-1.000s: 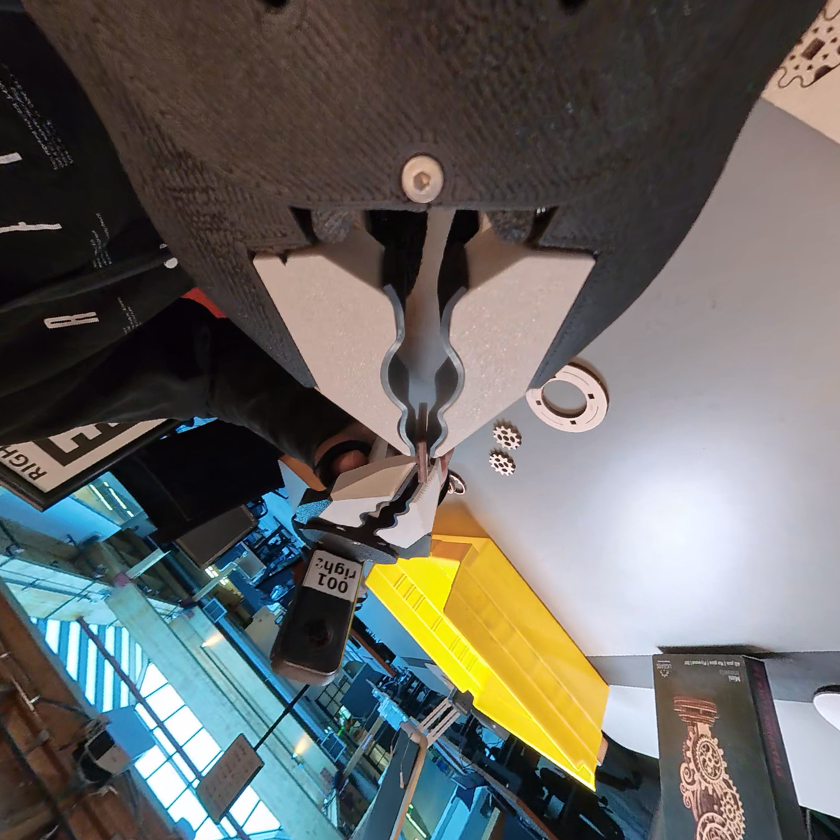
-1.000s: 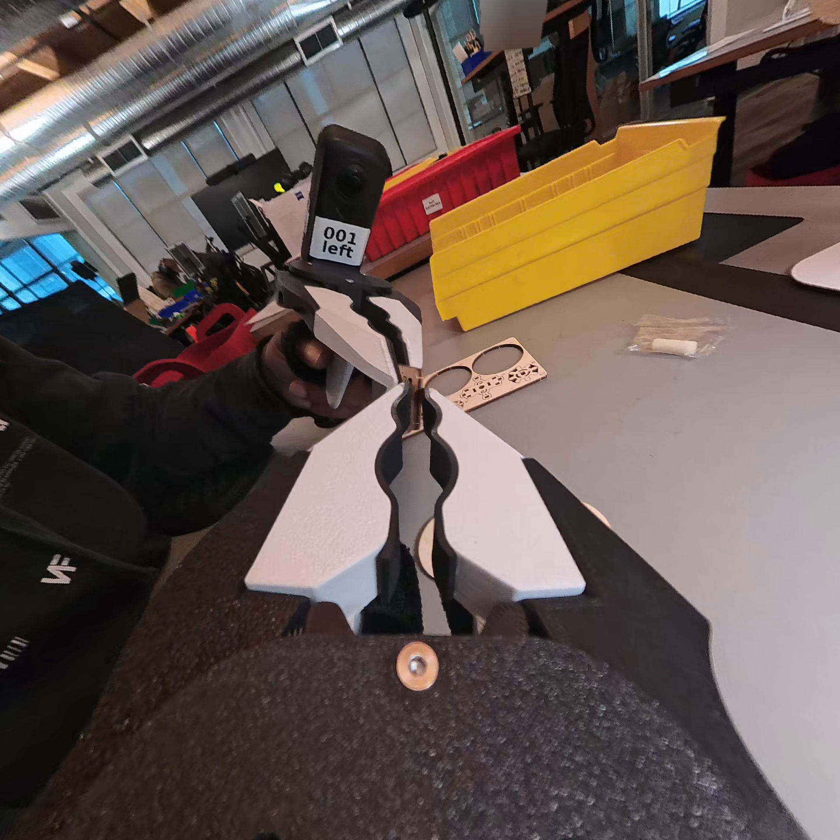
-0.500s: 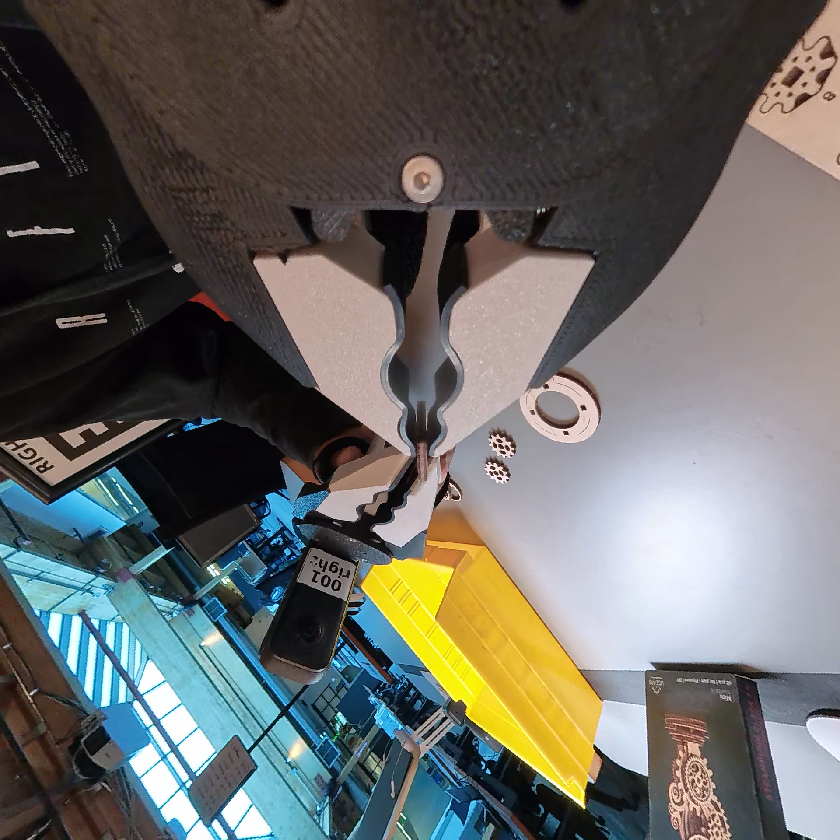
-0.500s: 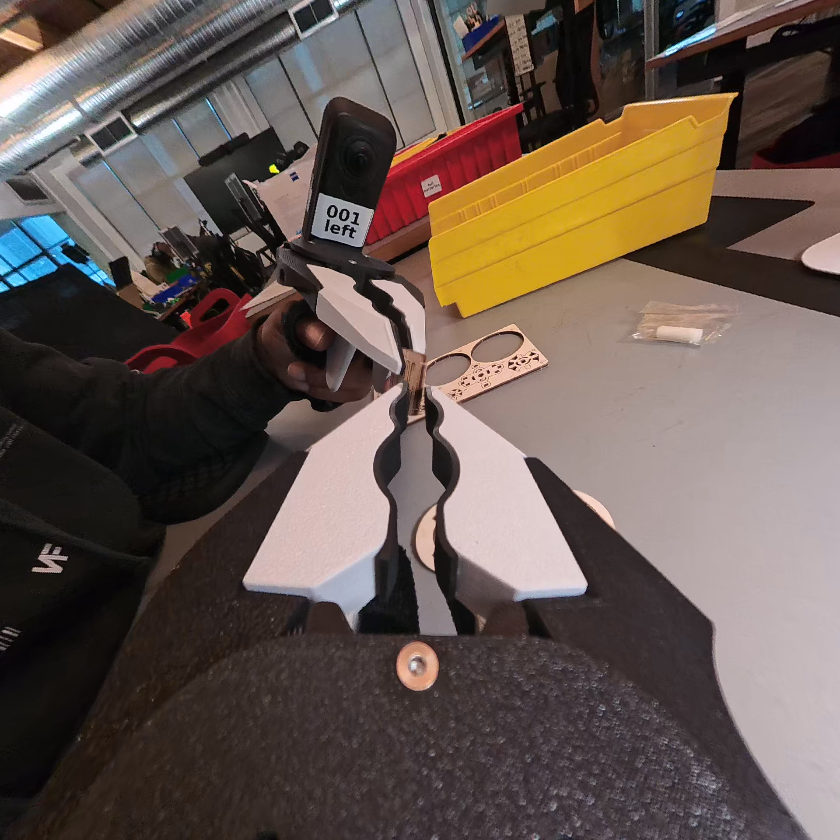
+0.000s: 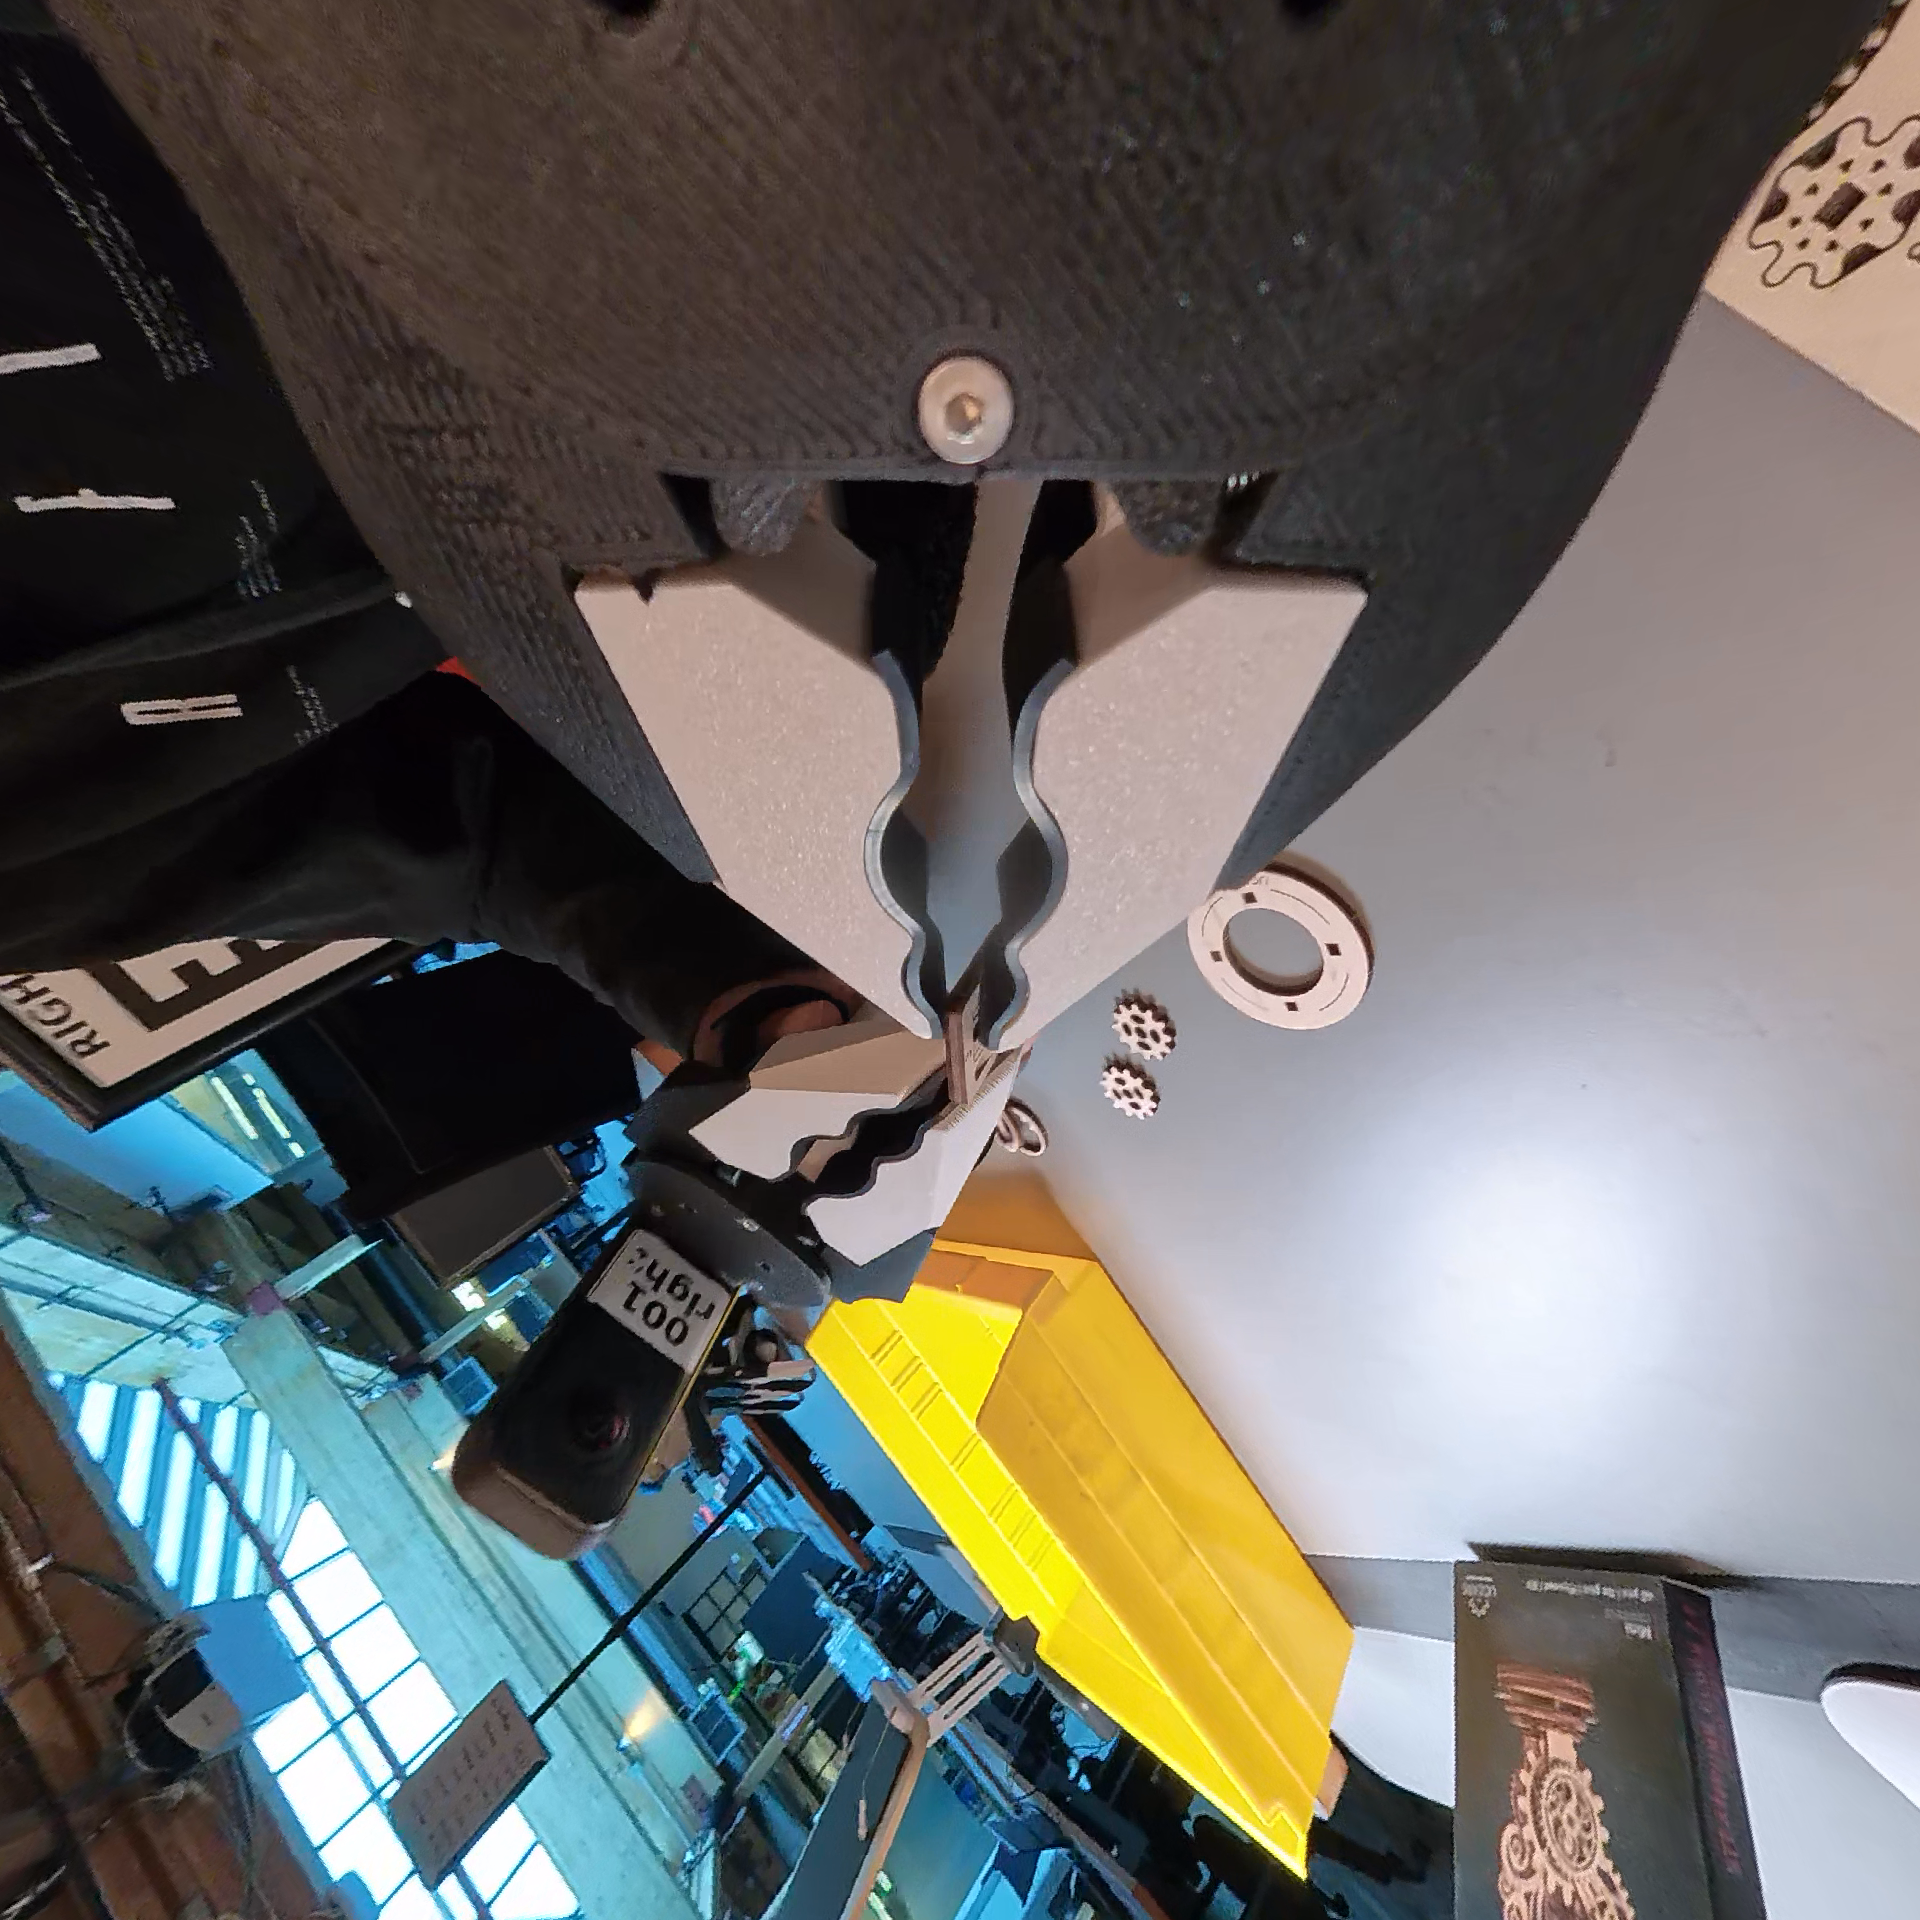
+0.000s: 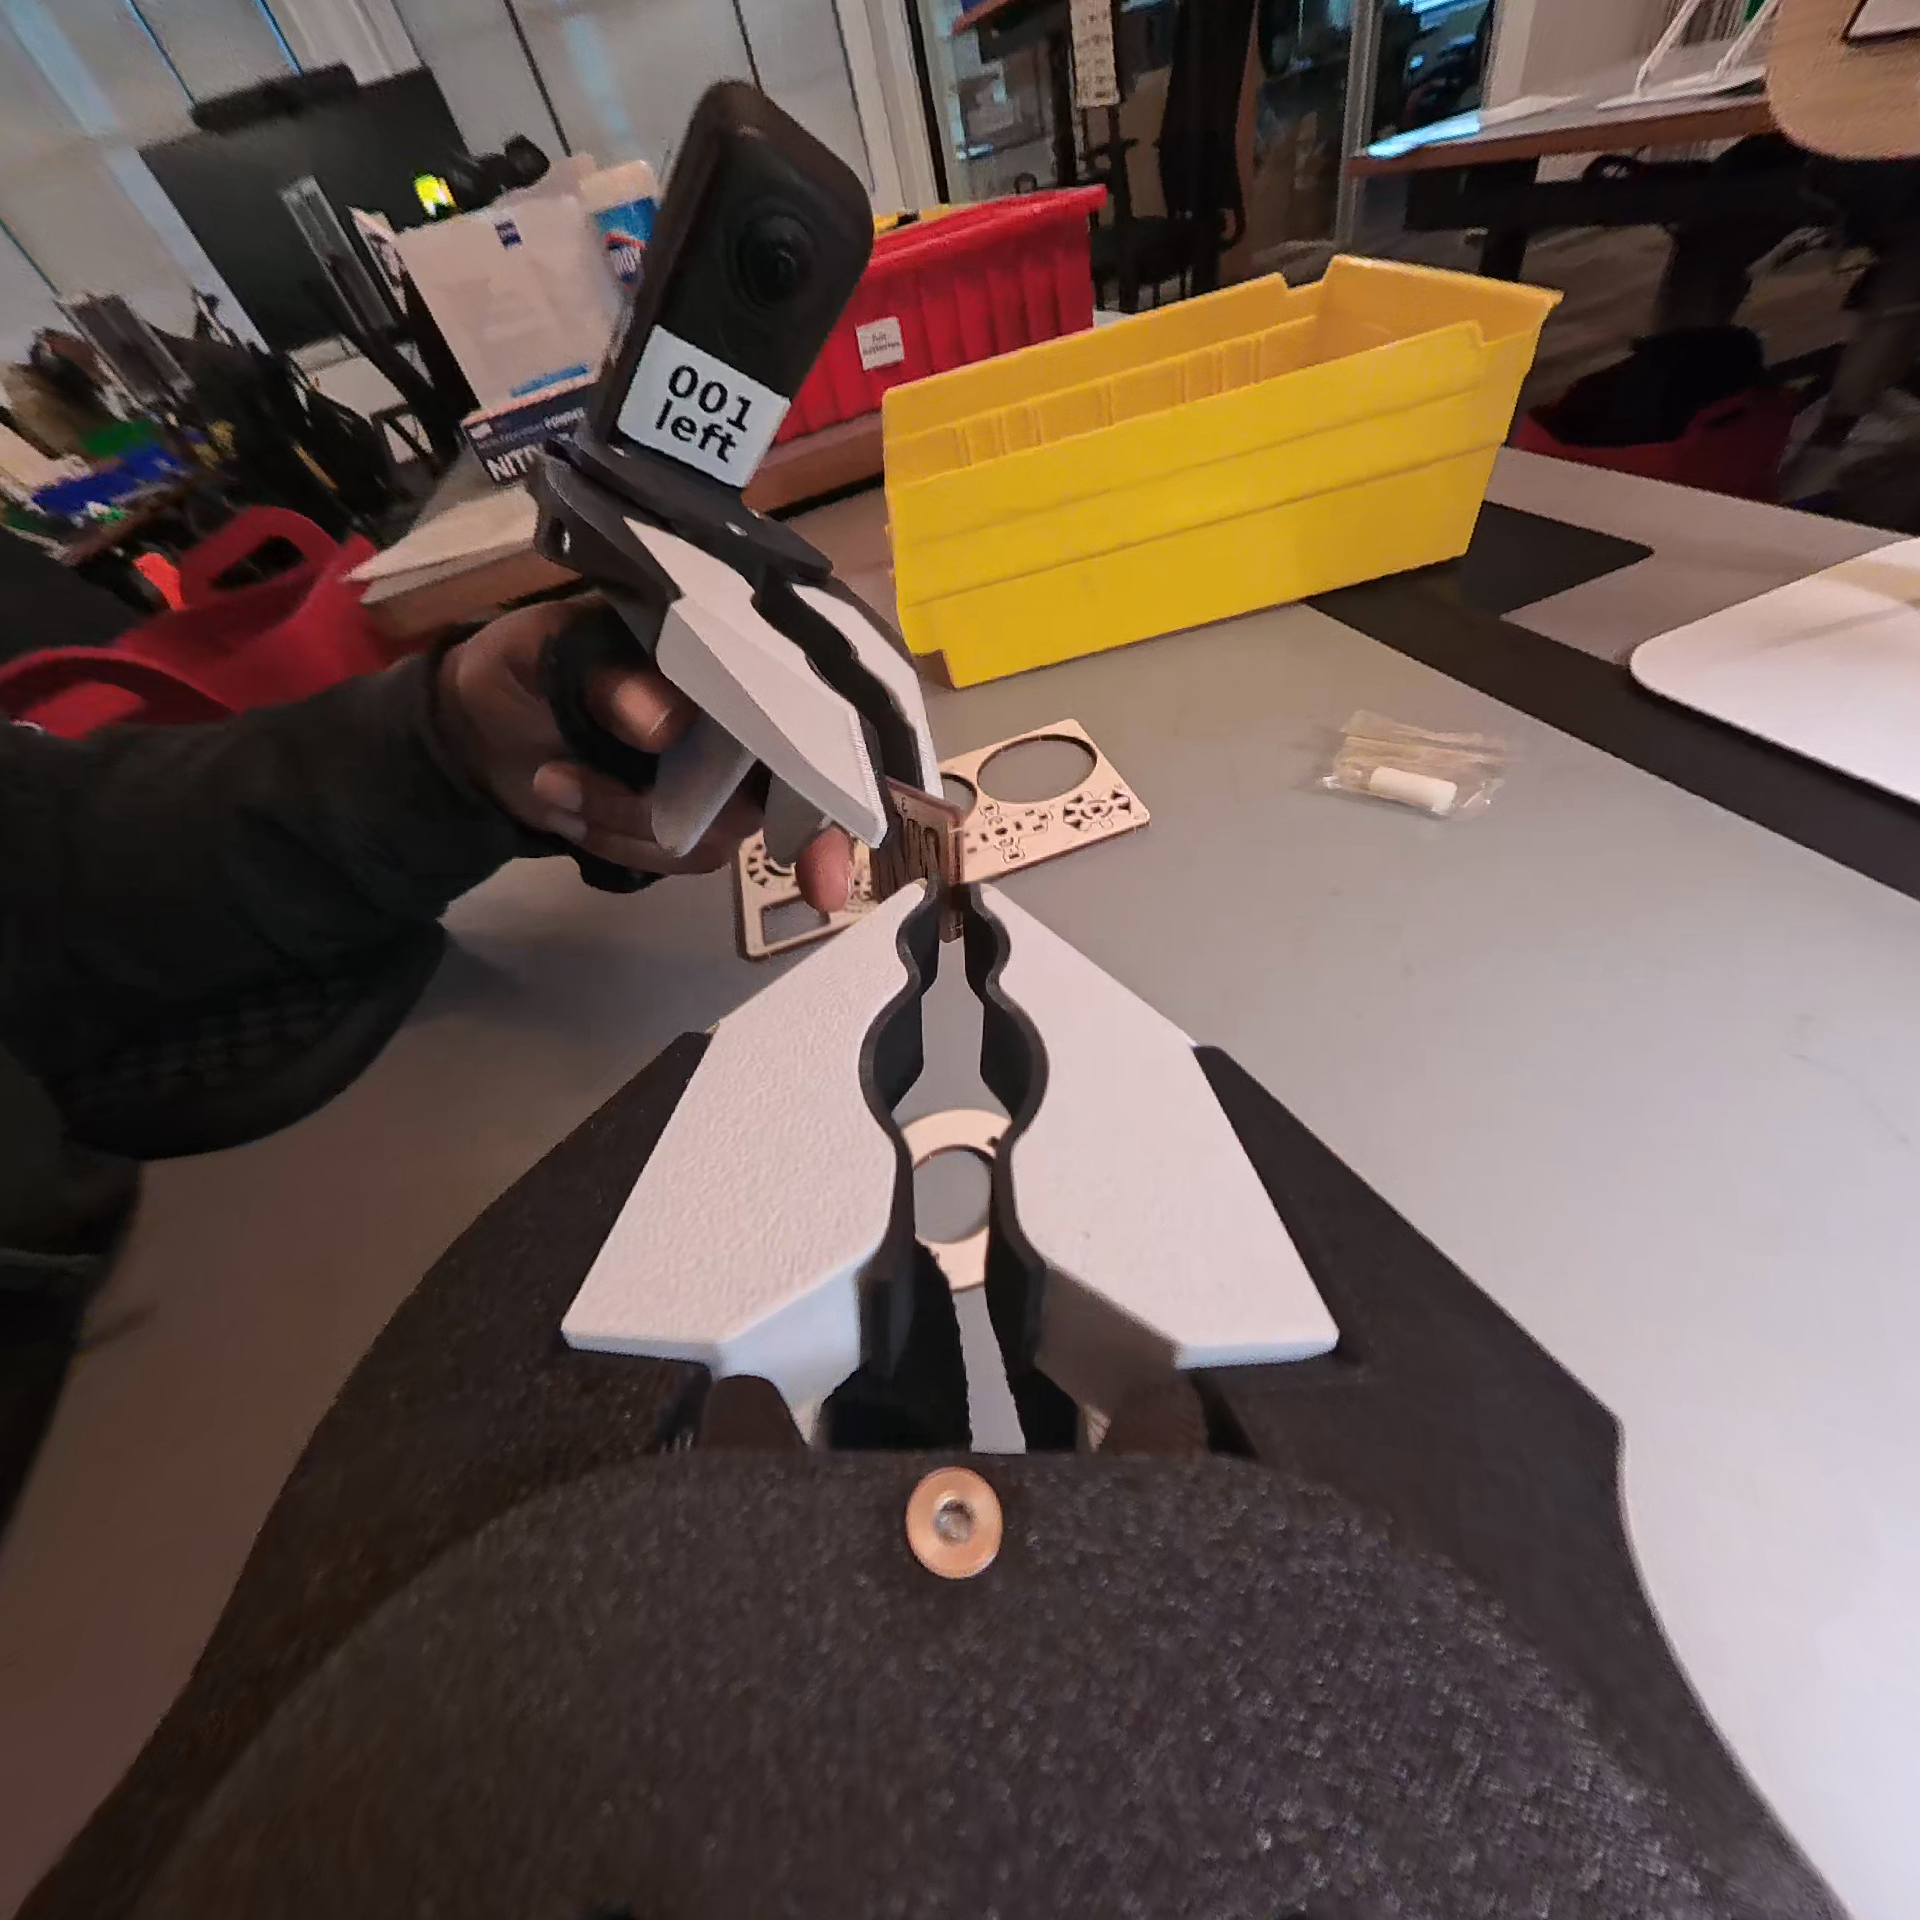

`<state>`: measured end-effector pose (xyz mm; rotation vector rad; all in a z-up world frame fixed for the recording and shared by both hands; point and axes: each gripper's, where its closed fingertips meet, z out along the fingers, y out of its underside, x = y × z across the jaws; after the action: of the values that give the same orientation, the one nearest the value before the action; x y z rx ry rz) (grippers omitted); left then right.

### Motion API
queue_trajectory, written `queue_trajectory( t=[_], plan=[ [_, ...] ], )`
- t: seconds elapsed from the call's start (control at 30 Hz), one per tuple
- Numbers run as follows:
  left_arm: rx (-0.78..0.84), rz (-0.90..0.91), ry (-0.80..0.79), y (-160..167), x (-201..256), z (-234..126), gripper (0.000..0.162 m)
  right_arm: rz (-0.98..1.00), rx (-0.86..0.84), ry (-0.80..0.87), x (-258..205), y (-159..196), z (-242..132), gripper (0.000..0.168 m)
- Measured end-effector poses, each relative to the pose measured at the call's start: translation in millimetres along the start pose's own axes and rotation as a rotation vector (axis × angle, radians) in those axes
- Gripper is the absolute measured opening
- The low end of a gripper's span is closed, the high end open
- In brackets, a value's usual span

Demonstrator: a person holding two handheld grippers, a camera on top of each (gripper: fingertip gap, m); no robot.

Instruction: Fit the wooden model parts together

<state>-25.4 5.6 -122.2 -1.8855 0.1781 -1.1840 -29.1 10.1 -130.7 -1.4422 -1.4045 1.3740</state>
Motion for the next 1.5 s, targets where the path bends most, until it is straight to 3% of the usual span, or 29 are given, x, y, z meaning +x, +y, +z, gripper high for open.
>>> queue_trajectory(
  t=[0.13,0.27,0.5,0.83,1.2,1.5],
  plan=[
    [0.029,-0.007,0.032,-5.5,3.9,-4.1,0.003,-0.049,0.042,0.006,-4.9,-6.8,-0.4,0.001],
    [0.024,-0.01,0.05,-5.3,4.3,-6.1,0.002,0.019,0.095,-0.025,-5.2,-11.3,-0.7,0.007],
    [0.005,0.025,0.065,-3.1,11.7,-5.4,0.002,0.11,0.123,-0.115,-12.1,-15.4,-3.5,0.002],
    [-0.035,0.136,-0.05,3.9,0.2,-1.6,0.004,-0.023,0.011,0.072,-0.1,-4.3,1.6,0.0],
    [0.031,0.067,0.059,-9.2,8.5,-12.0,0.002,0.077,0.09,-0.031,-6.0,-13.8,-2.0,0.011],
    [0.025,0.046,0.074,-6.7,9.7,-9.5,0.002,0.061,0.089,-0.008,-7.2,-14.6,-0.5,0.009]
  ],
)
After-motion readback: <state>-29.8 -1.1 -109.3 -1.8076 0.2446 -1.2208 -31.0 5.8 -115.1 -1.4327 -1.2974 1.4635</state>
